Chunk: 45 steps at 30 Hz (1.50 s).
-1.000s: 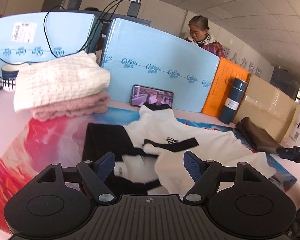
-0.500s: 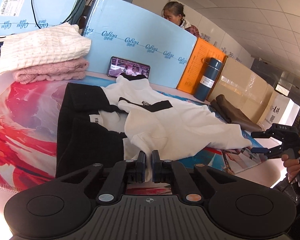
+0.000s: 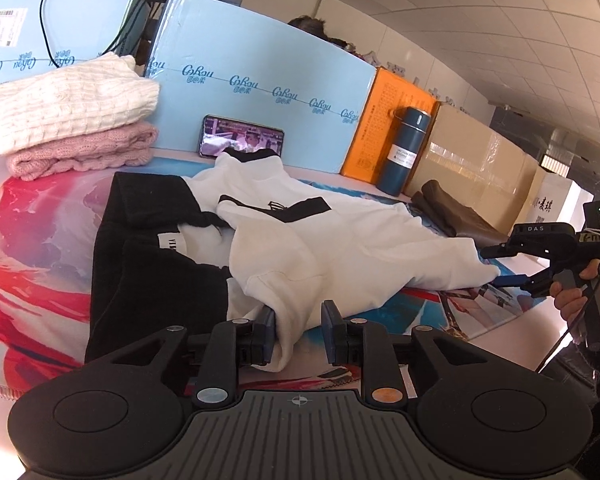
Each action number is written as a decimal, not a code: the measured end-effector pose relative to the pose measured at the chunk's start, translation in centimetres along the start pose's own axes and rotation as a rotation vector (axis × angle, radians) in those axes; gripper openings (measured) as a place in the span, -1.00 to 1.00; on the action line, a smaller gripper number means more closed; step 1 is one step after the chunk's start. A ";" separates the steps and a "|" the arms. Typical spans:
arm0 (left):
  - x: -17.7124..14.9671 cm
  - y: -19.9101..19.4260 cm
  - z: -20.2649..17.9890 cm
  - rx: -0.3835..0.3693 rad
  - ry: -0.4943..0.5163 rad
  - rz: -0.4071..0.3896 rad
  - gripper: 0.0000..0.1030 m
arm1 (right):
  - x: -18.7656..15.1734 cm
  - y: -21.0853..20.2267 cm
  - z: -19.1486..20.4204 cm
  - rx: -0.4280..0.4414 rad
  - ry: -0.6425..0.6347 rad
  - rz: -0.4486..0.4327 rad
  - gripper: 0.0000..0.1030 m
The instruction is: Fold clothes
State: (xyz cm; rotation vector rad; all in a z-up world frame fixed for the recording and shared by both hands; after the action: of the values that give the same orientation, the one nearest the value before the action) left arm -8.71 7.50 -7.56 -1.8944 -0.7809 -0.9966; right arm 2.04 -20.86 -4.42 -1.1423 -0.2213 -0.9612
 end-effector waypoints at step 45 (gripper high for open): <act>-1.3 -3.4 1.3 0.180 0.323 0.103 0.45 | -3.3 -2.7 12.5 0.315 -0.383 -0.106 0.31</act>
State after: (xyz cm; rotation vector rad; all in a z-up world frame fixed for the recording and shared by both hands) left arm -11.65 9.99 -7.76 -1.5539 -0.5579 -1.0940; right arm 1.92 -8.83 0.94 -1.0201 -0.7238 -0.7591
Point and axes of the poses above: each gripper's, at about its wrist camera, not at the fingertips, and y roughly the way its jaws point, z to its left, x to its top, the point moved 10 cm from there along y, roughly the way its jaws point, and after that the axes turned 7 degrees about -x, right-handed, at the moved point
